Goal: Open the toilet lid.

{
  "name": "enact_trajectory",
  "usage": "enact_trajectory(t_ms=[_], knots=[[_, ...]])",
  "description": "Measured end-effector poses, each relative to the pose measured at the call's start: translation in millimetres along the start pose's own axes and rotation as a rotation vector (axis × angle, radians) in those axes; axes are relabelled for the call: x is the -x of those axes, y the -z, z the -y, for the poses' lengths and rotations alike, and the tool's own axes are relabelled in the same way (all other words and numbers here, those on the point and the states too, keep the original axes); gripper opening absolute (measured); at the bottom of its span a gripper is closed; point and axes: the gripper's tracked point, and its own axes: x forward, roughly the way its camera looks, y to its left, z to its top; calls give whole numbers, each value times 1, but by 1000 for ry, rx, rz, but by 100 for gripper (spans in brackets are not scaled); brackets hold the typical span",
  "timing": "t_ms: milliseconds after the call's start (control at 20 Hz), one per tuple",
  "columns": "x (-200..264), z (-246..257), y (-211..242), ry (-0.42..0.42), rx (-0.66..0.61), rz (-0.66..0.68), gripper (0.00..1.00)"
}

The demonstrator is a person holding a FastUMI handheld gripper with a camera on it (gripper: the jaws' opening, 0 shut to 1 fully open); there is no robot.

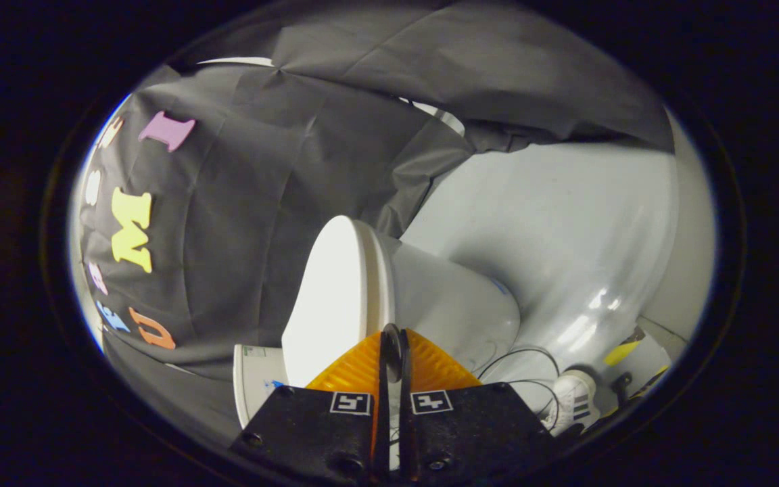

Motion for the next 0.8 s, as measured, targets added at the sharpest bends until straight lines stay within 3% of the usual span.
enact_trajectory(t_ms=[300, 600, 800], knots=[[4, -16, 7, 19, 32, 7, 8], [14, -40, 1, 40, 184, 90, 5], [27, -61, 1, 26, 209, 118, 4]])
